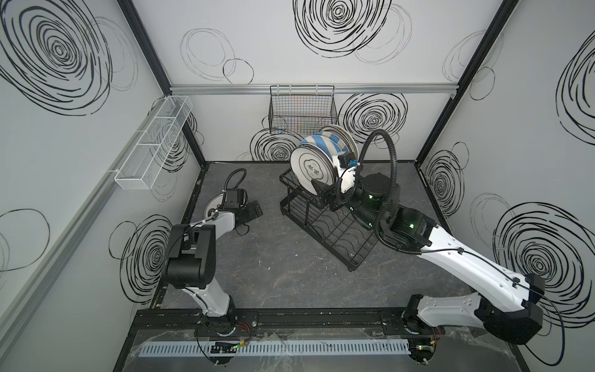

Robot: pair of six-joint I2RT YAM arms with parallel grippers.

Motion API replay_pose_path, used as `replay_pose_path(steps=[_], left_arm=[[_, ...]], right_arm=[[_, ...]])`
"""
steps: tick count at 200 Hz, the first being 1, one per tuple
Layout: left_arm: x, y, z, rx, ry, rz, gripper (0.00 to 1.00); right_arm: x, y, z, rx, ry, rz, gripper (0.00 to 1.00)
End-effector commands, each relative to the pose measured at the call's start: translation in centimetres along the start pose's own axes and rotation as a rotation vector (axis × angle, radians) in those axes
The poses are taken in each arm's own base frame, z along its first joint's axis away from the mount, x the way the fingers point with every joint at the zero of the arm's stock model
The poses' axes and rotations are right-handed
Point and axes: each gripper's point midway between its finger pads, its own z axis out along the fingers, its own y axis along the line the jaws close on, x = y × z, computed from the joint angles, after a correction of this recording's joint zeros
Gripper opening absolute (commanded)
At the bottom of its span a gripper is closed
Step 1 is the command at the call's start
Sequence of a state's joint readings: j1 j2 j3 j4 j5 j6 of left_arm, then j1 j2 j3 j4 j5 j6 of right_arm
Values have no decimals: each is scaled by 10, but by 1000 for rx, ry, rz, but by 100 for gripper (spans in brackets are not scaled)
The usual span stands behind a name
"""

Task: Load plates into a dish rack
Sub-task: Move the plate to the middle-left of the table, then pick up the plate from the middle-left of the table.

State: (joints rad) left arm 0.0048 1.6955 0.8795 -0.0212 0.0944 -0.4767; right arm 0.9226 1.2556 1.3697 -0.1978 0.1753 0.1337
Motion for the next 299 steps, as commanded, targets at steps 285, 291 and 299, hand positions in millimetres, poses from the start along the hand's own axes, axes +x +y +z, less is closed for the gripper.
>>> replay_pose_path(steps=[285, 291, 299], left_arm=[[36, -28, -158, 480, -104, -19, 96], [36, -27, -157, 479, -107, -22, 96], [35, -26, -156, 476, -110, -25, 96]], right_arm=[[327, 116, 87, -206, 471, 874, 73], [332, 114, 91, -193, 482, 877, 73], [339, 111, 96, -182, 499, 888, 73]])
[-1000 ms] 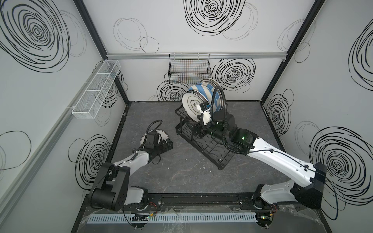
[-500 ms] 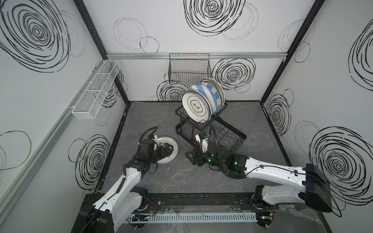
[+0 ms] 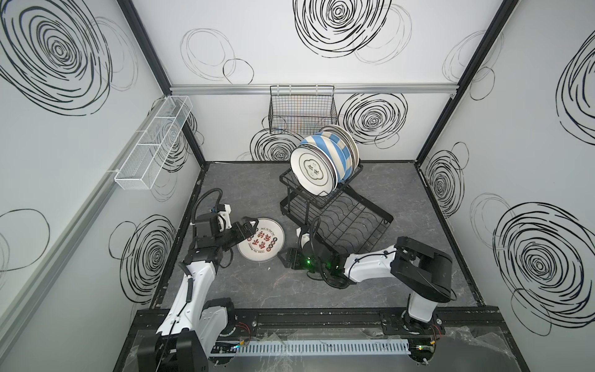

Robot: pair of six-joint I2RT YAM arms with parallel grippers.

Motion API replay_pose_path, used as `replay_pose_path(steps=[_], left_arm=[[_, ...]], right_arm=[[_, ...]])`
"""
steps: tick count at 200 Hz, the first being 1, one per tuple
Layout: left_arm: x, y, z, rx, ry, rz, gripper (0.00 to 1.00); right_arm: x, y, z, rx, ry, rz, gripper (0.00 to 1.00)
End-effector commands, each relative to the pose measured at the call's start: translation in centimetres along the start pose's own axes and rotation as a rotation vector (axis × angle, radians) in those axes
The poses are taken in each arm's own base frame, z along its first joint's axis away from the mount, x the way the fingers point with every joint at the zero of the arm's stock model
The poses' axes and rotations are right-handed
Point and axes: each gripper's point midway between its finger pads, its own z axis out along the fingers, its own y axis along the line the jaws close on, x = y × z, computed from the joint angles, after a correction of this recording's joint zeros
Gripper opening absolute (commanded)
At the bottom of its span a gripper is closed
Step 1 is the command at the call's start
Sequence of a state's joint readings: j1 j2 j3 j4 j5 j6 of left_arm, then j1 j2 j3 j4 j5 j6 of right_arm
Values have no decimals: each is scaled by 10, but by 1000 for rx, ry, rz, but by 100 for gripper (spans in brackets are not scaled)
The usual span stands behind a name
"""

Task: Load plates into a dish rack
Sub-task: Pick up the plate from the middle-left of the table.

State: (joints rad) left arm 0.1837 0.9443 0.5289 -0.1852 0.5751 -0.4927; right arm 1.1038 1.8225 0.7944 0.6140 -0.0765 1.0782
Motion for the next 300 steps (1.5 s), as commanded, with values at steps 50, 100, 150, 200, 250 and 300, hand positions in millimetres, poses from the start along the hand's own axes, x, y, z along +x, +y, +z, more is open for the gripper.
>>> replay_pose_path(steps=[50, 100, 150, 200, 250, 300], left_arm=[[-14, -2, -2, 38, -37, 26, 96], [-17, 2, -3, 27, -47, 23, 96], [-18, 3, -5, 27, -53, 21, 96], [-19, 3, -6, 24, -57, 23, 96], [-27, 4, -12, 10, -77, 21, 96], [-47, -6, -25, 6, -123, 19, 96]], right_arm=[[-17, -28, 36, -5, 19, 138, 69], [-26, -39, 56, 38, 39, 123, 58], [-19, -63, 62, 48, 61, 207, 28], [-26, -58, 53, 39, 27, 215, 0], [-38, -32, 20, 24, -26, 170, 0], [-65, -4, -65, 131, -162, -17, 0]])
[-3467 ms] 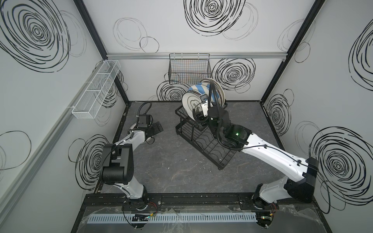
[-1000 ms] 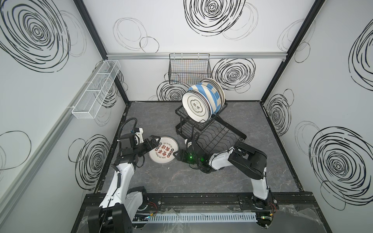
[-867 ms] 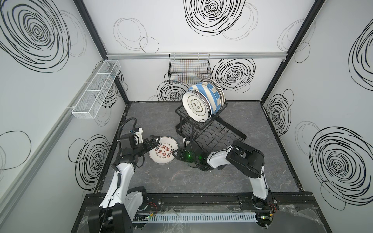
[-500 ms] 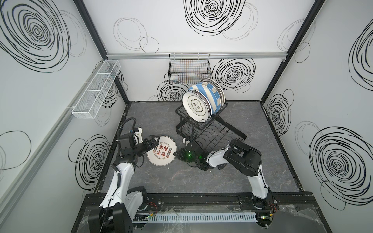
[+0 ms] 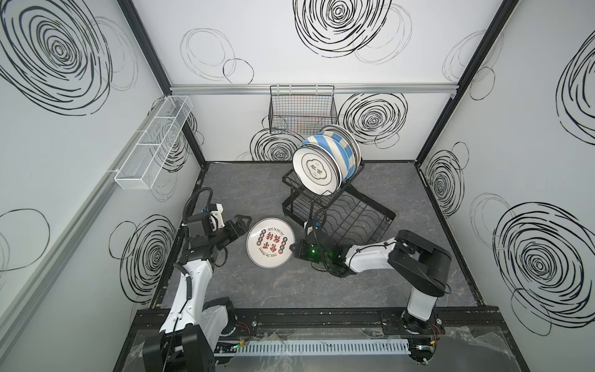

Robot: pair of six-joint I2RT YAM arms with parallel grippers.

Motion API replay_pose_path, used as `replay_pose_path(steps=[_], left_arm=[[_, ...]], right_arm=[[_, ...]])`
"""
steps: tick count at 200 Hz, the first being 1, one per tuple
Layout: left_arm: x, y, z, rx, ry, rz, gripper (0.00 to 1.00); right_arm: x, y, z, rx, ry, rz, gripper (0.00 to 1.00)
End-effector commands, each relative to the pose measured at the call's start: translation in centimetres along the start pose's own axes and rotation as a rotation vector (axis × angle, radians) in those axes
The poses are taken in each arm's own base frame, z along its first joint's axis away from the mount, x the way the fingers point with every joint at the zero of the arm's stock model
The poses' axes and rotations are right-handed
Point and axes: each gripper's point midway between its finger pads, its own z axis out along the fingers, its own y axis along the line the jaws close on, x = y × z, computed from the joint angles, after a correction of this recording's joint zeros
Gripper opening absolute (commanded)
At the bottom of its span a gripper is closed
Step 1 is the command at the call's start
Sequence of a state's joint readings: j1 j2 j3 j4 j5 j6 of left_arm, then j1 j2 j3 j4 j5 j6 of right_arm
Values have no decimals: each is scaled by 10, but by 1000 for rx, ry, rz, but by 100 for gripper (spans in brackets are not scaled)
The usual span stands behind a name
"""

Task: Load plates into a dish rack
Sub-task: Pick up the plate from the middle-left of the table, then place the plate on the dish rack.

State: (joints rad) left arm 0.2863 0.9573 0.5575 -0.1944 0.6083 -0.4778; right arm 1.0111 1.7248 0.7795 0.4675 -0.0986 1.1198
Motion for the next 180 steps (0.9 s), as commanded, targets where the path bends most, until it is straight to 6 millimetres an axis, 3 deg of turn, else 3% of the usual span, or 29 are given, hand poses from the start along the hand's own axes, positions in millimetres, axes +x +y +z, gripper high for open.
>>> replay_pose_path(steps=[1, 42, 58, 79, 107, 144, 180], left_arm=[[-25, -20, -12, 31, -65, 53, 96], [-38, -36, -18, 31, -76, 89, 96], [-38, -42, -18, 21, -60, 106, 96], [-35, -48, -18, -8, -49, 131, 96], [-21, -54, -12, -17, 1, 171, 96], [-6, -71, 4, 9, 48, 217, 96], [7, -97, 18, 92, 81, 278, 96]], right_arm=[[-32, 18, -47, 41, -152, -100, 0], [-71, 39, -146, 177, -298, -295, 0], [-92, 60, -191, 207, -381, -367, 0], [-110, 86, -235, 238, -425, -443, 0], [-124, 124, -274, 173, -444, -491, 0], [-168, 167, -324, 198, -618, -554, 0], [-201, 181, -331, 378, -769, -644, 0]])
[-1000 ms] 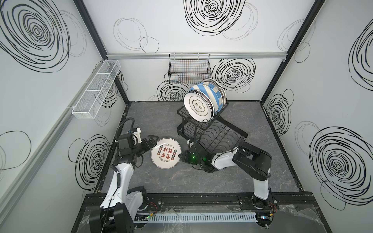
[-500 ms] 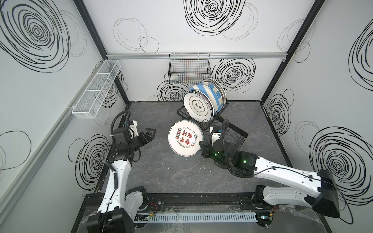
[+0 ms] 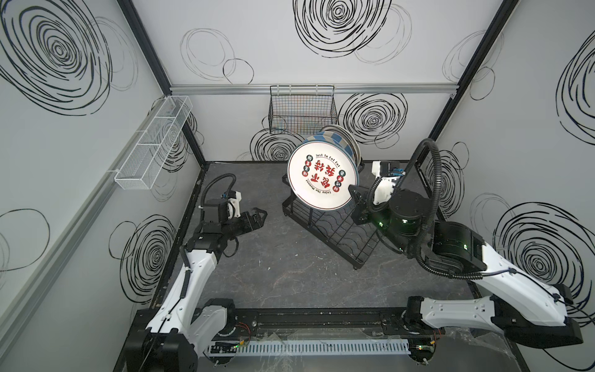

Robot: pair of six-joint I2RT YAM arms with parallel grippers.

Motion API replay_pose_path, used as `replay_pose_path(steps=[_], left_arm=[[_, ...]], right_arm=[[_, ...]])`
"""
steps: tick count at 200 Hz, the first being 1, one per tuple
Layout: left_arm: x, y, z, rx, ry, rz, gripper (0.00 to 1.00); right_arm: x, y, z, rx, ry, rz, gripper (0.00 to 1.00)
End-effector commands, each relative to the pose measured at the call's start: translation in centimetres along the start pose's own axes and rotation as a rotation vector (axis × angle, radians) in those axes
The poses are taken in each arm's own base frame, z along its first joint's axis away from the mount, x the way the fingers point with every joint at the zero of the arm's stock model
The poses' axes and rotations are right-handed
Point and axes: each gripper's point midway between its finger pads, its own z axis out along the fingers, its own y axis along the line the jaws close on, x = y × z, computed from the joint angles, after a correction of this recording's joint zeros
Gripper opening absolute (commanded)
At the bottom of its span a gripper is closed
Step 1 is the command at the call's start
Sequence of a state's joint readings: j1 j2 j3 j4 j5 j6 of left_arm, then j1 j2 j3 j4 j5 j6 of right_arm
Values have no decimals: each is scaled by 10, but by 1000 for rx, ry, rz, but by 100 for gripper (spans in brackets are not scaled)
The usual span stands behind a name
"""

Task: Load plates into a dish rack
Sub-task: Place the plate on the dish rack.

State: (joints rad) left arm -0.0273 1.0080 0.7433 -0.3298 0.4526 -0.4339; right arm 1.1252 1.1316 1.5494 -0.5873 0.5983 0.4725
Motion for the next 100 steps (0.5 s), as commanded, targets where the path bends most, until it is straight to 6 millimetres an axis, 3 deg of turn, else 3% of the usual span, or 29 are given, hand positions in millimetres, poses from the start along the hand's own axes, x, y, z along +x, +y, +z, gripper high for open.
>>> replay_pose_path(steps=[1, 37, 100], left_arm=[[-17, -21, 3, 48, -51, 70, 96], [-19, -19, 12, 52, -39, 66, 96], [-18, -6, 12, 17, -39, 48, 96]], right_arm=[[-21, -14, 9, 178, -92, -139, 0], [-19, -21, 23, 309, -144, -241, 0], [-4, -26, 40, 334, -162, -295, 0]])
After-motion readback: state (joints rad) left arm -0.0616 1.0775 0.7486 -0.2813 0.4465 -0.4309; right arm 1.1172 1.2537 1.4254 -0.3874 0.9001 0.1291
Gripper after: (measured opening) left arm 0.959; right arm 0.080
